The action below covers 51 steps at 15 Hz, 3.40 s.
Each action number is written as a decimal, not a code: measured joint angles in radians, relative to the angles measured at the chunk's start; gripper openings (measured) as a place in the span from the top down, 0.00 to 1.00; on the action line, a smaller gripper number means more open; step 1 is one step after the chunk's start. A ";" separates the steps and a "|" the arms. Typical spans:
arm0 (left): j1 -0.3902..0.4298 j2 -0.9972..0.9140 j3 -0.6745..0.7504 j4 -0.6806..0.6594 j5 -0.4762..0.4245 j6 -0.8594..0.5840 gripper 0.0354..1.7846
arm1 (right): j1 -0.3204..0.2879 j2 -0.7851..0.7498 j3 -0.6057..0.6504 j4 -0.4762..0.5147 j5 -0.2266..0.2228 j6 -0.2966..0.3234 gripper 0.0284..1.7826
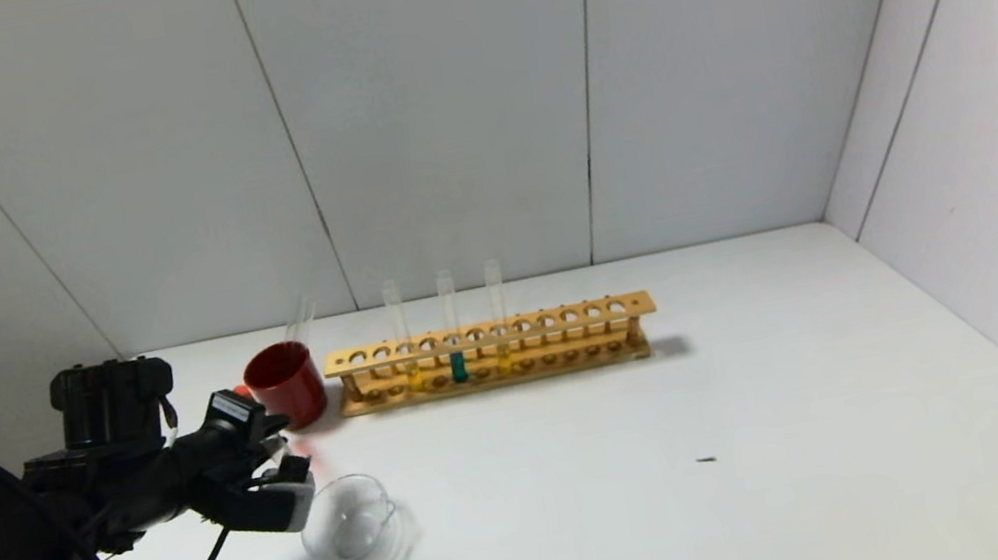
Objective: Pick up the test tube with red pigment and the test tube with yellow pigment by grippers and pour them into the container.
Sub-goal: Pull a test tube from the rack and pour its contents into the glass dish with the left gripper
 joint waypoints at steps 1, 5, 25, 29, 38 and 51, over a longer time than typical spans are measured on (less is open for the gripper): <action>-0.003 0.001 -0.004 0.000 0.013 0.014 0.83 | 0.000 0.000 0.000 0.000 0.000 0.000 0.02; -0.018 0.003 -0.013 0.000 0.025 0.045 0.83 | 0.000 0.000 0.000 0.000 0.000 0.000 0.02; -0.088 0.007 -0.037 -0.010 0.109 0.247 0.83 | 0.000 0.000 0.000 0.000 0.000 0.000 0.02; -0.089 0.005 -0.037 -0.010 0.106 0.253 0.83 | 0.000 0.000 0.000 0.000 0.000 0.000 0.02; -0.091 -0.007 -0.022 -0.125 0.107 0.343 0.83 | 0.000 0.000 0.000 0.000 0.000 0.000 0.02; -0.110 -0.050 0.079 -0.041 0.103 0.144 0.83 | 0.000 0.000 0.000 0.000 0.000 0.000 0.02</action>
